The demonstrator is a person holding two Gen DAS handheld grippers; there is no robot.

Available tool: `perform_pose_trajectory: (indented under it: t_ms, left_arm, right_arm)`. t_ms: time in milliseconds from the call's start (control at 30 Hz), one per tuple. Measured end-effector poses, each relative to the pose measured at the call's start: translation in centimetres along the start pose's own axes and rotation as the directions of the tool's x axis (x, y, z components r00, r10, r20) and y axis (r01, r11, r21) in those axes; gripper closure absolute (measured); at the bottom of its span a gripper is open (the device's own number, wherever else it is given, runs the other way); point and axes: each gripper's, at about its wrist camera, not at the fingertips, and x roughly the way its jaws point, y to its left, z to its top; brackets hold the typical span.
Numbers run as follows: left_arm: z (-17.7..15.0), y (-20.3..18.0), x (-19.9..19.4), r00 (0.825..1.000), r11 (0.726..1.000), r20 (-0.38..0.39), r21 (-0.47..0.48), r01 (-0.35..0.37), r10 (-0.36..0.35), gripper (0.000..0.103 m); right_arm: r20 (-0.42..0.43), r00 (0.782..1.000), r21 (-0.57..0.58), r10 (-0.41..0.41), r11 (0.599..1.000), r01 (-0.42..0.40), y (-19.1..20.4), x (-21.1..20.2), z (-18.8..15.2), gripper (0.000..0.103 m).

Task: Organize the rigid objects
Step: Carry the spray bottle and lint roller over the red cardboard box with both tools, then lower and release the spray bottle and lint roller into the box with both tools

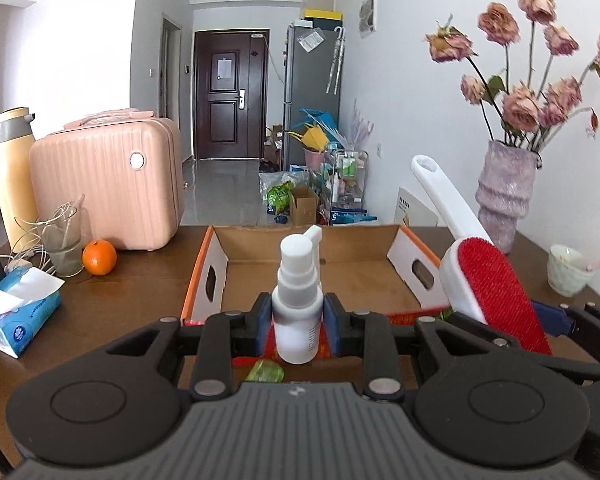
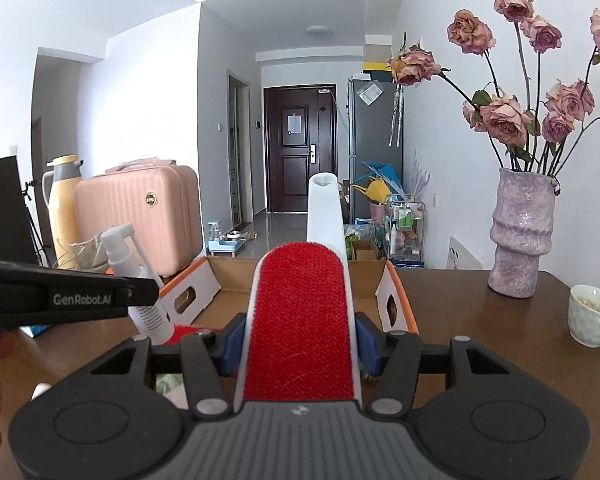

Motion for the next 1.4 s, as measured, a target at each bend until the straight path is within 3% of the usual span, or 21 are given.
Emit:
perform_pose_trajectory:
  t_ms: [533, 900, 1400]
  left_arm:
    - [3.2, 0.5, 5.7, 0.999, 0.998, 0.002, -0.04, -0.048, 0.048, 0.074]
    - [4.3, 0.7, 10.7, 0.995, 0.995, -0.039, -0.05, -0.09, 0.088, 0.074]
    - [4.7, 2.1, 16.7, 0.984, 0.988, -0.124, -0.061, -0.138, 0.13, 0.074]
  right_arm:
    - [-0.013, 0.999, 0.018, -0.035, 0.999, 0.035, -1.1, 6.5, 2.3, 0.048]
    - [-0.054, 0.998, 0.064, -0.037, 0.997, 0.04, -2.5, 11.9, 4.2, 0.048]
    - [-0.128, 0.991, 0.035, -0.046, 0.998, 0.051, -2.2, 17.5, 4.2, 0.048]
